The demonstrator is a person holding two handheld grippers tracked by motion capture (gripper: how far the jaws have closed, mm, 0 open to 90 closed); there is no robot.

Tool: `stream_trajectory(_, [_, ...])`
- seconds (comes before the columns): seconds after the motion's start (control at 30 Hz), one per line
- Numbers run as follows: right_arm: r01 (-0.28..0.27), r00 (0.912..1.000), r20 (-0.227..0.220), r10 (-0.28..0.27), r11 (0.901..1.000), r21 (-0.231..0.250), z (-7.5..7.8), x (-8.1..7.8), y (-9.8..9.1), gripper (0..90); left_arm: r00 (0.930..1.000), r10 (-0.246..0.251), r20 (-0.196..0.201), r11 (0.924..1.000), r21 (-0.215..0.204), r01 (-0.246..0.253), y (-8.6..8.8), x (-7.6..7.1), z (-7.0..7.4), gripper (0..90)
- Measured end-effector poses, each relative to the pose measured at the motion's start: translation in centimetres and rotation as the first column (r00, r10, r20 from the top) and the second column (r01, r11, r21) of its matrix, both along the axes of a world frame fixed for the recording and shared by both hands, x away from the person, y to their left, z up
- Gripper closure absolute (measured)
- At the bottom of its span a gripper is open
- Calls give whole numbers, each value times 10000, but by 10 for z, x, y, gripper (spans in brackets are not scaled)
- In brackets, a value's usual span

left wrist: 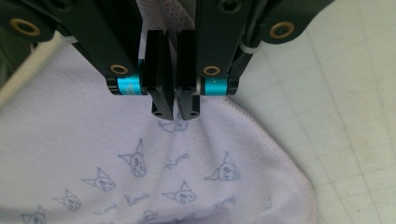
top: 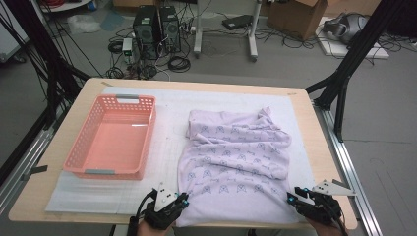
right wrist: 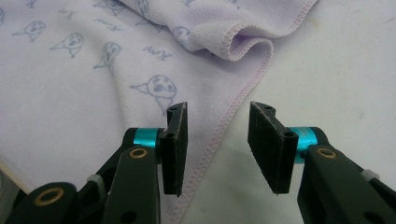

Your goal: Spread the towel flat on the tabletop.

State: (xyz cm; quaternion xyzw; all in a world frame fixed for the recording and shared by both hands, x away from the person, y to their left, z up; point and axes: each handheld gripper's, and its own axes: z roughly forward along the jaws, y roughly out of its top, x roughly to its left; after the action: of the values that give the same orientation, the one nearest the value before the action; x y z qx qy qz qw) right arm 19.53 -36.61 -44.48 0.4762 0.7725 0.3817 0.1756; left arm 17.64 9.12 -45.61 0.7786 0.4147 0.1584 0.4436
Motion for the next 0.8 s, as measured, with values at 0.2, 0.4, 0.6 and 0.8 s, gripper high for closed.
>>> stream_trajectory(0.2, [-342, 9994, -81, 340, 9993, -142, -4, 7, 16, 528, 9996, -79, -269, 9990, -438, 67, 24, -21, -1, 852])
stream_trajectory(0.4, [-909, 9958, -195, 899, 9940, -616, 0, -2, 21, 874, 9997, 3, -256, 9957, -921, -26, 26, -20, -1, 649])
stream_trajectory(0.6, [-940, 9942, -595, 897, 9928, -744, 4, -31, -6, 879, 9999, 167, -17, 9920, -1253, -167, 27, -16, 0, 496])
stream_trajectory(0.8, [-838, 9946, -621, 829, 9964, -123, 3, -40, -19, 758, 9998, 179, -116, 9913, -1300, -192, 15, 2, -2, 453])
